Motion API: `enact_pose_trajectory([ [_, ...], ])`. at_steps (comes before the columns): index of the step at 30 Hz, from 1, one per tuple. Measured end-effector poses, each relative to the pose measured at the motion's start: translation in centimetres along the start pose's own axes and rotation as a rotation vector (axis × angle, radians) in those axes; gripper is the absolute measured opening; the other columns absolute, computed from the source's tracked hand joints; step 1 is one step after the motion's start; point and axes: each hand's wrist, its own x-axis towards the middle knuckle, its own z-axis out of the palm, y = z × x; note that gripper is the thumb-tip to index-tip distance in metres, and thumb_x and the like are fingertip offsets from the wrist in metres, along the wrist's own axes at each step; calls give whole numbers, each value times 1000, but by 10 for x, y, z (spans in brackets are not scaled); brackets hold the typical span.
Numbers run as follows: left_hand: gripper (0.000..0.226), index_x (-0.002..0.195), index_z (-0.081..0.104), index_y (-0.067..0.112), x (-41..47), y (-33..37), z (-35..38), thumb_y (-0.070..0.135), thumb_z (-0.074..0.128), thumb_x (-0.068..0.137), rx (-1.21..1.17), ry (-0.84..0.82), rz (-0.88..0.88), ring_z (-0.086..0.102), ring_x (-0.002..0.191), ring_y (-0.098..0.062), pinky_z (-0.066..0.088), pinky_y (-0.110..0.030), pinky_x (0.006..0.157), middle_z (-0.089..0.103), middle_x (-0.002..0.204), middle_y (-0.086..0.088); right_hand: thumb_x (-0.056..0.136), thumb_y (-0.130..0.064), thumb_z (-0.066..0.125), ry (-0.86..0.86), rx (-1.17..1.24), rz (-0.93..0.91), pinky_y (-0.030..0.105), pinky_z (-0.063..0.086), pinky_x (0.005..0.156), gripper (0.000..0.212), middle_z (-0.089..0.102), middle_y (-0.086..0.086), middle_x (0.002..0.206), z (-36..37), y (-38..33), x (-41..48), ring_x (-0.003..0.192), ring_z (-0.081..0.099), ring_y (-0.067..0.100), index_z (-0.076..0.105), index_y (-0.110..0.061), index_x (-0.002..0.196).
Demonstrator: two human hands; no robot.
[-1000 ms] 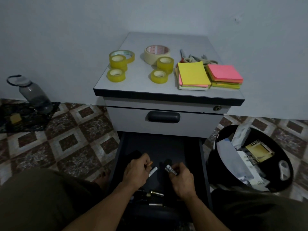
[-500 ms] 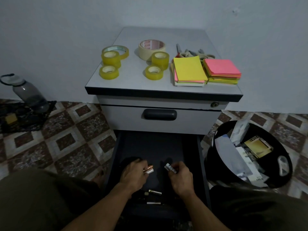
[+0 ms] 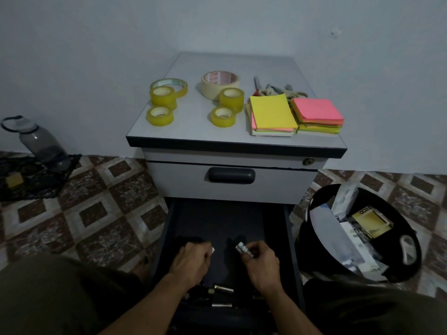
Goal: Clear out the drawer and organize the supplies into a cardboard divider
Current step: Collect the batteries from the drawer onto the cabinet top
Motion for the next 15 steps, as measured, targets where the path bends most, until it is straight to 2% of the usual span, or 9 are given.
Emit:
enact_pose_trajectory([
  [3, 15, 75, 65, 24, -3, 1, -4, 21, 70, 89, -216, 31, -114, 65, 67, -6, 58, -29, 61, 68, 77, 8, 85, -24, 71, 14, -13, -25, 7, 41, 50, 10, 66, -10, 74, -3, -5, -2, 66, 60, 0, 63, -28, 82],
  [7, 18, 70, 71, 24, -10, 19, -21, 13, 77, 83, -508, 59, -197, 64, 60, 2, 55, -22, 57, 69, 69, 7, 86, -23, 72, 10, -5, -49, 9, 41, 49, 9, 67, -9, 75, -11, -17, -6, 66, 61, 2, 64, -26, 84],
  [10, 13, 72, 72, 21, -20, 32, -41, 15, 77, 83, -652, 81, -243, 65, 59, -10, 55, -30, 56, 72, 68, -1, 85, -21, 73, 7, -7, -97, 9, 42, 50, 9, 68, -9, 75, -20, -29, -10, 66, 62, 1, 65, -26, 83],
  [15, 11, 72, 71, 14, -48, 59, -87, 12, 77, 82, -789, 174, -261, 61, 56, -18, 46, -28, 49, 71, 67, -9, 79, -22, 75, 40, 7, -199, 12, 45, 56, 11, 68, -10, 69, -42, -59, -23, 64, 61, -2, 66, -26, 75],
])
